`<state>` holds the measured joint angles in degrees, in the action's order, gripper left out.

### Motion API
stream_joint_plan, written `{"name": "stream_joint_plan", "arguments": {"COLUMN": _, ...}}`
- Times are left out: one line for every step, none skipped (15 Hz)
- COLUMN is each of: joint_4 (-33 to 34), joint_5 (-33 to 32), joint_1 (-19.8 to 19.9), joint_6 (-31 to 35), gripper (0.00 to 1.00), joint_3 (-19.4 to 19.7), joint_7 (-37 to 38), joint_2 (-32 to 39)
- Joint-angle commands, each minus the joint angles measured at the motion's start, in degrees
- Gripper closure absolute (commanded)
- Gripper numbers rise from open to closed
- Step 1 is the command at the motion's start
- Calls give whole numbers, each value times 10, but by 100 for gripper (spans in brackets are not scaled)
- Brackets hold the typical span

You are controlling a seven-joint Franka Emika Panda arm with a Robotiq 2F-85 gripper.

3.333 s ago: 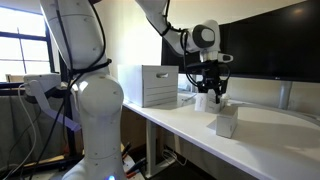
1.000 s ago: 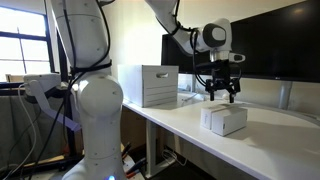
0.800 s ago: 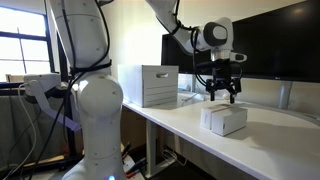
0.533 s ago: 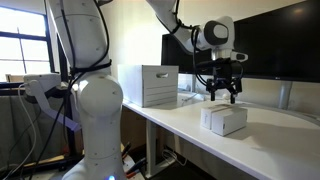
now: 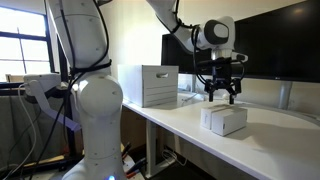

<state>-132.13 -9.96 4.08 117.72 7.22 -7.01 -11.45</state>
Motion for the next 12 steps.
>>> {"name": "stream_joint_plan", "arguments": {"joint_4": 1, "joint_5": -1, "joint_1": 6, "joint_6": -31, "gripper": 0, "joint_3": 0, "joint_7": -40, "joint_2": -10}}
{"name": "stream_joint_plan", "arguments": {"joint_4": 0, "joint_5": 0, "joint_1": 5, "joint_6": -29, "gripper": 0, "joint_3": 1, "joint_7": -45, "joint_2": -11}}
{"name": "stream_joint_plan", "arguments": {"joint_4": -1, "joint_5": 3, "joint_1": 5, "joint_6": -27, "gripper": 0, "joint_3": 2, "joint_7": -52, "joint_2": -11}}
{"name": "stream_joint_plan", "arguments": {"joint_4": -3, "joint_5": 5, "joint_1": 5, "joint_6": -19, "gripper": 0, "joint_3": 2, "joint_7": -54, "joint_2": -12}}
{"name": "stream_joint_plan", "arguments": {"joint_4": -2, "joint_5": 14, "joint_1": 3, "joint_6": -23, "gripper": 0, "joint_3": 4, "joint_7": -66, "joint_2": -11}}
{"name": "stream_joint_plan", "arguments": {"joint_4": 1, "joint_5": 3, "joint_1": 5, "joint_6": -18, "gripper": 0, "joint_3": -2, "joint_7": -36, "joint_2": -1}}
{"name": "stream_joint_plan", "arguments": {"joint_4": 1, "joint_5": 4, "joint_1": 4, "joint_6": -18, "gripper": 0, "joint_3": -2, "joint_7": -42, "joint_2": -1}}
{"name": "stream_joint_plan", "arguments": {"joint_4": 1, "joint_5": 4, "joint_1": 4, "joint_6": -18, "gripper": 0, "joint_3": -1, "joint_7": -44, "joint_2": -1}}
{"name": "stream_joint_plan", "arguments": {"joint_4": 1, "joint_5": 4, "joint_1": 4, "joint_6": -18, "gripper": 0, "joint_3": -1, "joint_7": -45, "joint_2": -1}}
{"name": "stream_joint_plan", "arguments": {"joint_4": 1, "joint_5": 4, "joint_1": 4, "joint_6": -18, "gripper": 0, "joint_3": -1, "joint_7": -45, "joint_2": -1}}
{"name": "stream_joint_plan", "arguments": {"joint_4": 1, "joint_5": 4, "joint_1": 4, "joint_6": -18, "gripper": 0, "joint_3": -1, "joint_7": -46, "joint_2": -1}}
{"name": "stream_joint_plan", "arguments": {"joint_4": 1, "joint_5": 4, "joint_1": 4, "joint_6": -18, "gripper": 0, "joint_3": -1, "joint_7": -46, "joint_2": -1}}
